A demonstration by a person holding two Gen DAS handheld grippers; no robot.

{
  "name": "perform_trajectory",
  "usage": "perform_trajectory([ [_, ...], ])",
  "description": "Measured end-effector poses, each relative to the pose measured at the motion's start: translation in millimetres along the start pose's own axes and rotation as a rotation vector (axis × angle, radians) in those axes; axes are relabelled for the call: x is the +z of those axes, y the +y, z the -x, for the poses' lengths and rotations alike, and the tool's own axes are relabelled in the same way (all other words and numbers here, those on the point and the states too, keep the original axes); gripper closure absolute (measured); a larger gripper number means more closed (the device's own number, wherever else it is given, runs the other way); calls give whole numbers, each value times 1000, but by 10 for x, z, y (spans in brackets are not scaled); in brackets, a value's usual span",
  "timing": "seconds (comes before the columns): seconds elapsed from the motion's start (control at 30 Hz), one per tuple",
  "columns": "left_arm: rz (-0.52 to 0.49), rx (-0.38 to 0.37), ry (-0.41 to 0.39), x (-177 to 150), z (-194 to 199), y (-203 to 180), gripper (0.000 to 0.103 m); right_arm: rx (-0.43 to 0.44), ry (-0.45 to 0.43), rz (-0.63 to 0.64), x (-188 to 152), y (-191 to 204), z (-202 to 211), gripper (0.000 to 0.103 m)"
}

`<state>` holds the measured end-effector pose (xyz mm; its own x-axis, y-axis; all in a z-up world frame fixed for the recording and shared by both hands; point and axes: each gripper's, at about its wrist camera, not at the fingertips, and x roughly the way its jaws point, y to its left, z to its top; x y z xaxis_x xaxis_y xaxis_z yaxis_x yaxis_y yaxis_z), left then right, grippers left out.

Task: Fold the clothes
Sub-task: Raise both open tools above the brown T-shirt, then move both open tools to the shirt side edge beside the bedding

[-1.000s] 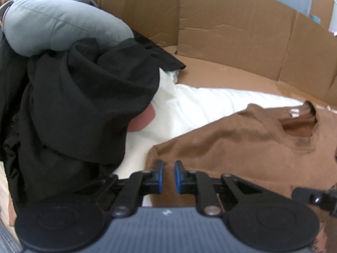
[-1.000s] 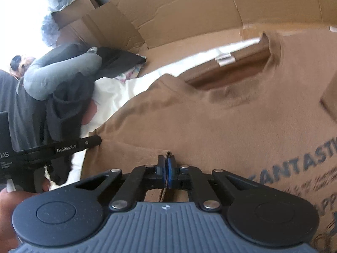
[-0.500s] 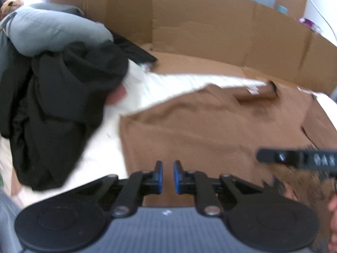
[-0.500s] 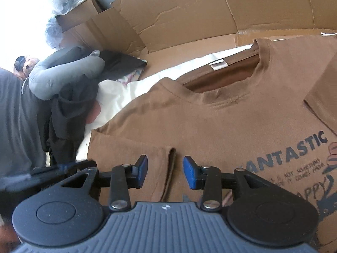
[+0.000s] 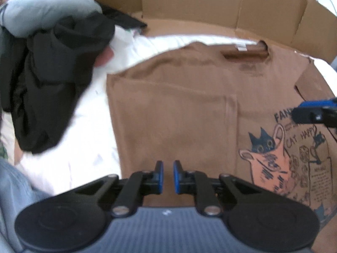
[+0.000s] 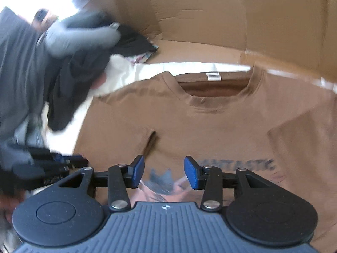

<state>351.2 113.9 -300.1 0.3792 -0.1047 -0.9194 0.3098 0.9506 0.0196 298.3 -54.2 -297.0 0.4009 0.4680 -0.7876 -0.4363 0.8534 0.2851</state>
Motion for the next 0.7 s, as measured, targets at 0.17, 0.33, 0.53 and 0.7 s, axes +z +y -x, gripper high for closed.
perform_trajectory([
  [0.17, 18, 6, 145, 14, -101, -123, 91, -12, 19, 51, 87, -243, 382, 53],
  [0.33, 1, 86, 254, 63, -279, -327, 91, -30, -20, -40, 204, -630, 742, 51],
  [0.53, 58, 185, 281, 224, -195, -393, 84, -16, -107, -127, 126, -957, 1001, 47],
  [0.7, 102, 150, 228, 205, -25, -465, 66, -23, -95, -188, 1, -1184, 1012, 46],
])
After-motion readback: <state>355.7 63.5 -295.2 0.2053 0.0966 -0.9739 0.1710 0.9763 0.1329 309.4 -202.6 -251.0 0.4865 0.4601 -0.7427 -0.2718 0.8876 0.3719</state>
